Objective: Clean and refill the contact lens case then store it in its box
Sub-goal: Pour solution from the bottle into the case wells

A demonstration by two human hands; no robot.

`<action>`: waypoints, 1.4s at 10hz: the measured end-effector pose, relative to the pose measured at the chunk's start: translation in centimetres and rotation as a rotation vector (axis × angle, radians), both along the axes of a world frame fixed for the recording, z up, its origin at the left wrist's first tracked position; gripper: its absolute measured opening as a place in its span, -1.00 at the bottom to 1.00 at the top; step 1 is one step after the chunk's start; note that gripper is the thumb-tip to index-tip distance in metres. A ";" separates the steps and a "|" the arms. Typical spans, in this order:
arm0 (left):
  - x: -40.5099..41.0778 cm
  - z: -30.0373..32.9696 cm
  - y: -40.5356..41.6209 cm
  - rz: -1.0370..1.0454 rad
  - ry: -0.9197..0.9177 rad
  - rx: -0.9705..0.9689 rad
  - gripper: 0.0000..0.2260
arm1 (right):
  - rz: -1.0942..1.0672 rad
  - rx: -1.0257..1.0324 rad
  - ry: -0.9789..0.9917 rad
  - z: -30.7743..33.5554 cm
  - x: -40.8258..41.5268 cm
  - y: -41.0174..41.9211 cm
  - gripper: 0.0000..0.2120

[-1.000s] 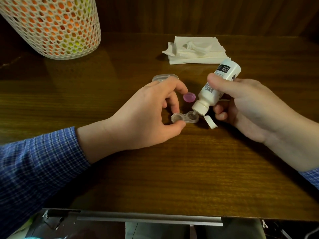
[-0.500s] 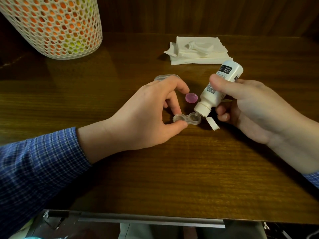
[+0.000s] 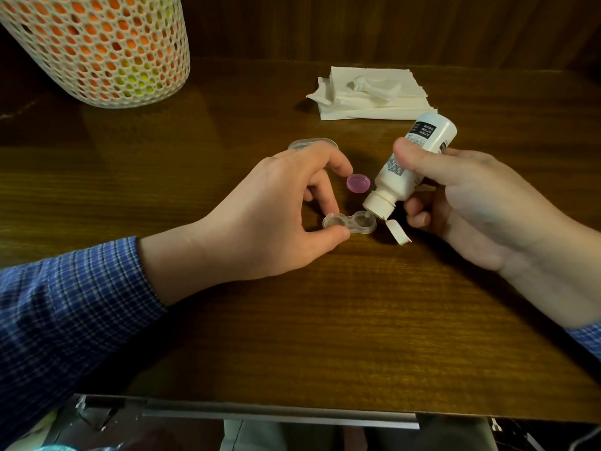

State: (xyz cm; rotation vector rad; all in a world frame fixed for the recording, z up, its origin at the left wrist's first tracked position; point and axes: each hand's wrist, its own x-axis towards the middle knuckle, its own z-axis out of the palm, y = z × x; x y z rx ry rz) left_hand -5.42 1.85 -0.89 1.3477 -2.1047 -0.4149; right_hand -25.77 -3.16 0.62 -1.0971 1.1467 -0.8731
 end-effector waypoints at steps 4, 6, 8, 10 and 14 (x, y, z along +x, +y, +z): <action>0.1 0.1 0.0 0.004 0.004 0.022 -0.53 | 0.017 -0.007 -0.019 -0.1 0.0 -0.1 -0.59; 0.1 0.1 0.0 0.006 0.007 0.023 -0.54 | 0.014 0.004 -0.018 -0.1 -0.1 -0.1 -0.64; 0.1 0.1 0.0 0.006 0.006 0.025 -0.54 | 0.015 0.005 -0.018 -0.1 -0.1 -0.2 -0.62; 0.2 0.1 0.0 0.004 0.002 0.031 -0.53 | 0.011 0.016 -0.020 -0.1 -0.1 -0.1 -0.68; 0.1 0.2 0.0 0.007 0.006 0.039 -0.54 | 0.009 0.019 -0.023 -0.1 0.0 -0.1 -0.54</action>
